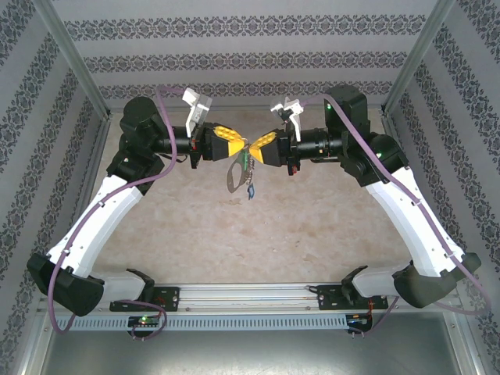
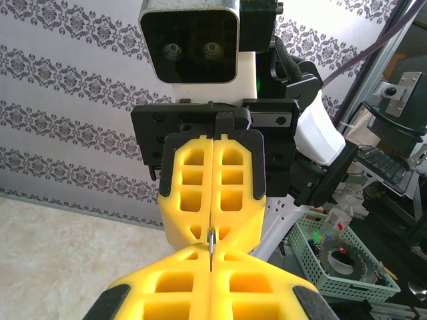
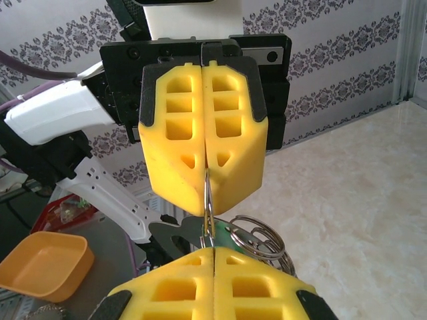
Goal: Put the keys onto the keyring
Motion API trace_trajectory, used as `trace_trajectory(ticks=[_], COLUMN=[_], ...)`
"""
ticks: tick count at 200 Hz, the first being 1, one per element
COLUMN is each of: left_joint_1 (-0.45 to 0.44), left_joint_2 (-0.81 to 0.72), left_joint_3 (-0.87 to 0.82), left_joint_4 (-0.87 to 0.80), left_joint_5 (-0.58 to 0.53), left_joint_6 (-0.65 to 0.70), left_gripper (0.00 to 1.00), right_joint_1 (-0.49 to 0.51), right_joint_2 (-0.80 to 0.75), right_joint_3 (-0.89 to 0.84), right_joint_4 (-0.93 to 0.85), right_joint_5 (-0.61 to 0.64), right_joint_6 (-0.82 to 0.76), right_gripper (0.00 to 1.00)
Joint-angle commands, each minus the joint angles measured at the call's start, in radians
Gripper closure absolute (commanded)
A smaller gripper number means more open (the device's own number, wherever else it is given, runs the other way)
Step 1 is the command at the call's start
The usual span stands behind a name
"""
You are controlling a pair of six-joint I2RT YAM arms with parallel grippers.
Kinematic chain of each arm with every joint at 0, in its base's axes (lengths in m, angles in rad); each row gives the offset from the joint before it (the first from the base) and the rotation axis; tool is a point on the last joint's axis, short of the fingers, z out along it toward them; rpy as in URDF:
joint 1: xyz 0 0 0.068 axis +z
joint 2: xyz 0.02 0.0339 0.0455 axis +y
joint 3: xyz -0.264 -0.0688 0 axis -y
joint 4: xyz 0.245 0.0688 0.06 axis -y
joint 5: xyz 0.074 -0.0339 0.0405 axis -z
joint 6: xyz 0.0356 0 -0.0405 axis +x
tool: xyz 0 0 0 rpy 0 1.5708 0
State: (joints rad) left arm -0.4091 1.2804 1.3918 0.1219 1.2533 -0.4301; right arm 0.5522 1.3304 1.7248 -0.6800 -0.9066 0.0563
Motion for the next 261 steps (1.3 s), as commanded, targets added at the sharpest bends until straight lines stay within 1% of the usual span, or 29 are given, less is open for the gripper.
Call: trace_trajectory(ticks=[1, 191, 261], left_joint_1=[0.012, 0.012, 0.013], left_joint_2=[-0.018, -0.024, -0.027], left_joint_3=[-0.005, -0.031, -0.056], left_joint_4=[0.100, 0.169, 0.273], left_joint_5=[0.011, -0.003, -0.011], left_joint_6=[-0.029, -0.073, -0.143], left_gripper=[1.00, 1.00, 1.00], right_joint_1=[0.004, 0.025, 0.025], right_joint_2=[0.016, 0.062, 0.054], right_joint_3=[0.016, 0.036, 0.006], right_joint_4=[-0.007, 0.027, 0.054], right_joint_5=[0.007, -0.032, -0.042], right_joint_6=[-0.015, -0.003, 0.019], right_gripper=[1.00, 1.00, 1.00])
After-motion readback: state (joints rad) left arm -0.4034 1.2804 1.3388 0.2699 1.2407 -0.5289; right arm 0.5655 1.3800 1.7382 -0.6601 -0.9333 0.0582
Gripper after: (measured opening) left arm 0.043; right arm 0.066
